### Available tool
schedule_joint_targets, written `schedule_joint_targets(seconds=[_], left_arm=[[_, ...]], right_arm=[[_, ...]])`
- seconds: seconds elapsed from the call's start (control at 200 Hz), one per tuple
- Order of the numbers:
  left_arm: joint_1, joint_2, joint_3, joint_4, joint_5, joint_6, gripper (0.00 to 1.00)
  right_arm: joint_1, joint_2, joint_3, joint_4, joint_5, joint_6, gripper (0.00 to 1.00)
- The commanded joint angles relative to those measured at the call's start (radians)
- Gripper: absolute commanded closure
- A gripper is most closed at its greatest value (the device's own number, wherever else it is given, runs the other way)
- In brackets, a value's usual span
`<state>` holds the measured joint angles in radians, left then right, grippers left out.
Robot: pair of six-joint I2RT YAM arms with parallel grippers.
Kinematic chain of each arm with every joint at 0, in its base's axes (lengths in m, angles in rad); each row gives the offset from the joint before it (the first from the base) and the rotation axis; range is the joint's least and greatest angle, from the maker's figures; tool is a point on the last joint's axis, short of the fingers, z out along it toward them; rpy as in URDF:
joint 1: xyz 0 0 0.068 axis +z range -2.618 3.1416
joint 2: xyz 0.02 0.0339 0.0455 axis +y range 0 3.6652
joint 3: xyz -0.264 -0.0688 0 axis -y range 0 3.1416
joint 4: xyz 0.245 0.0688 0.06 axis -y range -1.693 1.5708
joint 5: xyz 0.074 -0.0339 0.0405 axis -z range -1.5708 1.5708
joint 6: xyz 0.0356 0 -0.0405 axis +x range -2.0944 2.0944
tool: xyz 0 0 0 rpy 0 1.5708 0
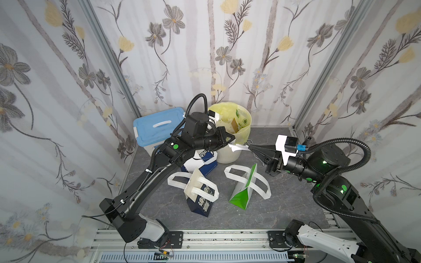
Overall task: Shred takeout receipts and throw away
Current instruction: Shred the takeout receipt.
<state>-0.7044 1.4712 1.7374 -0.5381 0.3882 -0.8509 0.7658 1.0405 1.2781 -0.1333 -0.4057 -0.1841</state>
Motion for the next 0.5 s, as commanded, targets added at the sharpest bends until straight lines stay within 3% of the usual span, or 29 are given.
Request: schedule_joint_targets(seconds=[0.0,0.09,0.195,0.5], left_arm=[[0.031,0.054,0.082,-0.023,-0.104,0.112,1.0],[0.061,0.139,0.2,-0.035,-0.149,0.18,1.0],[0.092,0.269,0.364,-0.085,-0.216,0.272,1.0],[0.132,0.777,1.05,-0.344,-0.314,0.463,1.0]], right_arm=[[0.001,-0.023,-0.042,0.096,0.141,0.08,1.0],[-0.003,-0.04,-0.077,0.087,0.295,0.118,1.0],[-0.013,-0.059,-0.114,0.081,0.39,0.168,1.0],[-0.039,-0.083,-0.141,0.048,0.444,0.213,1.0]])
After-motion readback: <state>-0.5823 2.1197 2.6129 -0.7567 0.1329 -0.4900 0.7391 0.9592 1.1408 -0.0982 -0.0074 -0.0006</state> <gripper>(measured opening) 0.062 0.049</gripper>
